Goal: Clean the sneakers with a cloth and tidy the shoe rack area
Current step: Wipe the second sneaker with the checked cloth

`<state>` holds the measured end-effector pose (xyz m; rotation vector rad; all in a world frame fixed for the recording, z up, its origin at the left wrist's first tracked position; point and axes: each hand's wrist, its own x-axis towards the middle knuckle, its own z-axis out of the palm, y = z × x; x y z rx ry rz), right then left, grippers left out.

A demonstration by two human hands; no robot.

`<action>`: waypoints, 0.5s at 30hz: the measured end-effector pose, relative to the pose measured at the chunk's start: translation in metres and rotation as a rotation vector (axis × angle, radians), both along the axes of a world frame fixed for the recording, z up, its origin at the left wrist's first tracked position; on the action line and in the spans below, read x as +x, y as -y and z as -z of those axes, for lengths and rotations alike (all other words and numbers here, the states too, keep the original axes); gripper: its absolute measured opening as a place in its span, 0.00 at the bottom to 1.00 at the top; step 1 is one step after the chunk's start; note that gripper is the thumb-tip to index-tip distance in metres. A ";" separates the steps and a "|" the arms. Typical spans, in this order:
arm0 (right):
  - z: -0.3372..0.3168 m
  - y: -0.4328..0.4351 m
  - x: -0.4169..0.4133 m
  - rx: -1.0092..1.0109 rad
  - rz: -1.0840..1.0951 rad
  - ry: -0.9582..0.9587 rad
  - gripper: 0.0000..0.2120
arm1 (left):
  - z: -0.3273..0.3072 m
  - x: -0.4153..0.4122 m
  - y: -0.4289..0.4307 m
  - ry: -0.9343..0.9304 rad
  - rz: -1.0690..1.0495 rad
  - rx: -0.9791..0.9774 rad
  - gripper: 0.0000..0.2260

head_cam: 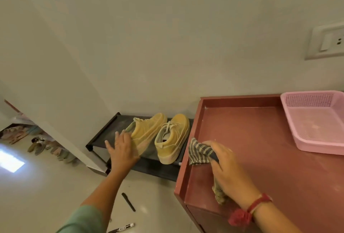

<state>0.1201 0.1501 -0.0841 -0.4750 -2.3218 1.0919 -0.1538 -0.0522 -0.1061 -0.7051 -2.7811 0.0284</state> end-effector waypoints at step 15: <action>0.003 -0.004 -0.025 -0.163 -0.020 -0.005 0.13 | 0.042 -0.041 -0.022 -0.066 0.061 -0.169 0.37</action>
